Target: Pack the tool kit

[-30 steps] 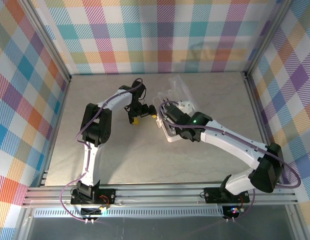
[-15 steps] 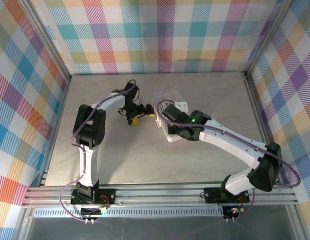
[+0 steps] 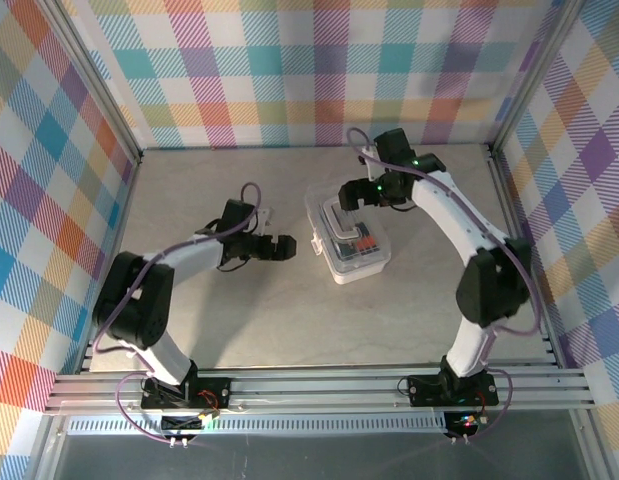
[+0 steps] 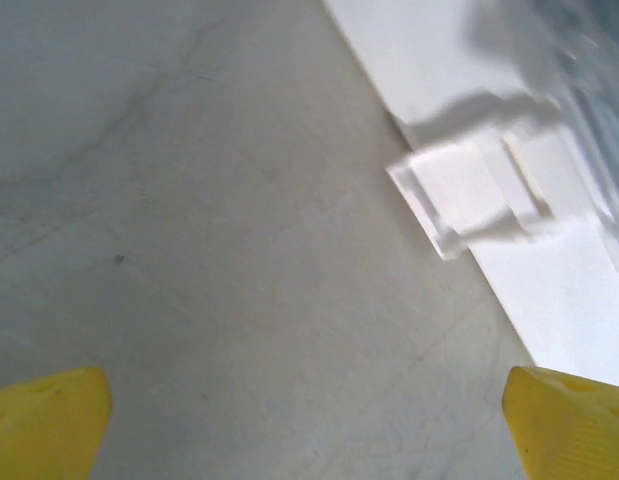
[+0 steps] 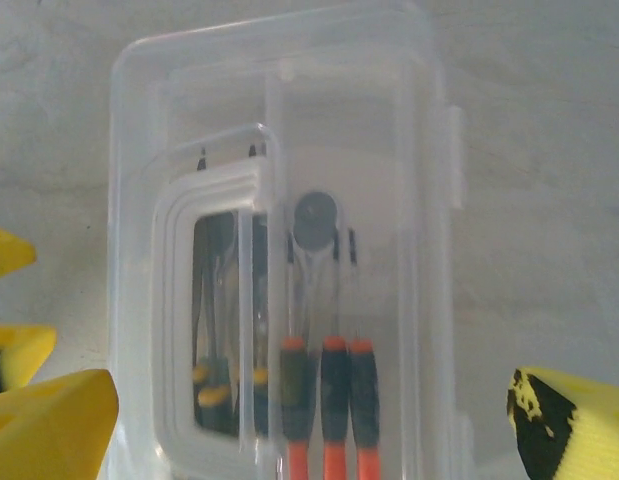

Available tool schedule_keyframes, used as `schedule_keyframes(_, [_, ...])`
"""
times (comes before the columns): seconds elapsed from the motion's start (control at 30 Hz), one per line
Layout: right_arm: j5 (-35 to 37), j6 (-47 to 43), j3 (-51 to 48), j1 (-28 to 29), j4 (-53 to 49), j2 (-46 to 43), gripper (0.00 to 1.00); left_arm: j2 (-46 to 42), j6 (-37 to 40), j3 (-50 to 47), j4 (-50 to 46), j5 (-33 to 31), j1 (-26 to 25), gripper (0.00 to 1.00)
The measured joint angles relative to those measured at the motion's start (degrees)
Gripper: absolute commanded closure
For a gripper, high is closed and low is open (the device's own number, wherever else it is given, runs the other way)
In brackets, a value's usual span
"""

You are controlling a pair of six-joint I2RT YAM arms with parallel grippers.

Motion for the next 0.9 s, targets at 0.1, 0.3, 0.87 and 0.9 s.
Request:
schedule_keyframes(0.1, [-2.7, -3.6, 3.8, -0.9, -0.7, 6.7, 0.01, -4.0, 5.6, -4.3, 3.7, -3.8, -5.0, 0.0])
schedule_keyframes(0.3, [-5.0, -7.3, 5.2, -1.5, -1.4, 12.2, 0.01, -3.0, 10.6, -7.8, 9.4, -9.4, -10.4, 0.0])
schedule_keyframes(0.87, [-8.2, -9.8, 2.3, -2.3, 1.0, 11.1, 0.01, 13.0, 12.8, -3.5, 25.7, -20.9, -15.3, 0.0])
schedule_keyframes(0.9, [-8.2, -9.8, 2.3, -2.3, 1.0, 11.2, 0.01, 13.9, 12.9, -2.5, 25.7, -21.4, -15.3, 0.0])
